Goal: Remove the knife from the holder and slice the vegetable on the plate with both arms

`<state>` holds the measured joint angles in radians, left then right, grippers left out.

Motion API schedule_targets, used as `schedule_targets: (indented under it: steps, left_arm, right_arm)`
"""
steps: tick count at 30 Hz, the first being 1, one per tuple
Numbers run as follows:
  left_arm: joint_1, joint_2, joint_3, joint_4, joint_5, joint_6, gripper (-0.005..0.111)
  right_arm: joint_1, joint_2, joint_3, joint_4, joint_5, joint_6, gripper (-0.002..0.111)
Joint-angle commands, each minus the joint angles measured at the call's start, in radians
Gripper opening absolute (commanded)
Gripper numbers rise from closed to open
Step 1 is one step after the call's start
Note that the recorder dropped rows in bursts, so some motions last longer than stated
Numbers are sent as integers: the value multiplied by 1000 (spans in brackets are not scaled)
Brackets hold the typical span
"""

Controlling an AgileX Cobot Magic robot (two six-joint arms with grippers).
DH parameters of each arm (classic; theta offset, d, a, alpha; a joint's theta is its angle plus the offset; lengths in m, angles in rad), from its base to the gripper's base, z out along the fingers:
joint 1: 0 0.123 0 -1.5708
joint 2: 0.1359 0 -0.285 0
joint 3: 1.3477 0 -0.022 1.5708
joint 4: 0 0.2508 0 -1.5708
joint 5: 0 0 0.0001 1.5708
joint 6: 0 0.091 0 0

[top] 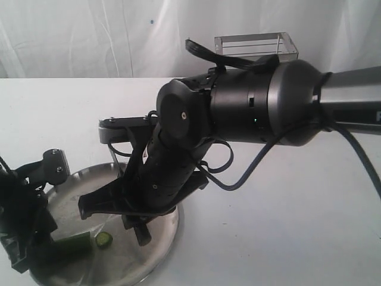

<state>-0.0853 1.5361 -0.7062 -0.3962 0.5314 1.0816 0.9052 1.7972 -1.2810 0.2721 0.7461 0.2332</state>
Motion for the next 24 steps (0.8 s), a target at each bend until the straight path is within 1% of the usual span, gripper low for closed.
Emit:
schedule_targets:
  steps: [1, 3, 4, 5, 8, 10, 12, 14, 16, 17, 19, 21, 24]
  left_arm:
    - [-30, 38, -4, -12, -2, 17, 64]
    - [-38, 49, -4, -11, -27, 14, 62]
    - [-43, 57, -4, -12, -36, 14, 58]
    - [-45, 59, -4, -12, -47, 7, 53]
    - [-45, 62, -4, -12, -81, -13, 32]
    - [-45, 62, -4, -28, -106, -13, 24]
    - [-45, 58, -8, -85, -131, -13, 23]
    - [-45, 58, -29, -123, -117, -13, 28]
    - [-45, 58, -54, -123, -109, -20, 33]
    - [-45, 58, -80, -123, -114, -59, 34]
    - [-45, 60, -110, -123, -119, -84, 34]
    - [-45, 83, -114, -125, -144, -84, 34]
    - [-45, 142, -114, -135, -142, -84, 34]
  right_arm:
    - [-8, -13, -2, 3, -17, -21, 15]
    - [-8, -13, -2, 3, -17, -21, 15]
    - [-8, -13, -2, 3, -17, -21, 15]
    - [-8, -13, -2, 5, -18, -21, 15]
    - [-8, -13, -2, 7, -18, -21, 15]
    - [-8, -13, -2, 9, -18, -21, 15]
    - [-8, -13, -2, 9, -18, -21, 15]
    - [-8, -13, -2, 12, -20, -21, 15]
    - [-8, -13, -2, 18, -24, -21, 15]
    - [-8, -13, -2, 22, -29, -21, 15]
    - [-8, -13, -2, 26, -28, -21, 15]
    - [-8, -13, -2, 27, -31, -21, 15]
    - [-8, -13, -2, 32, -36, -21, 15]
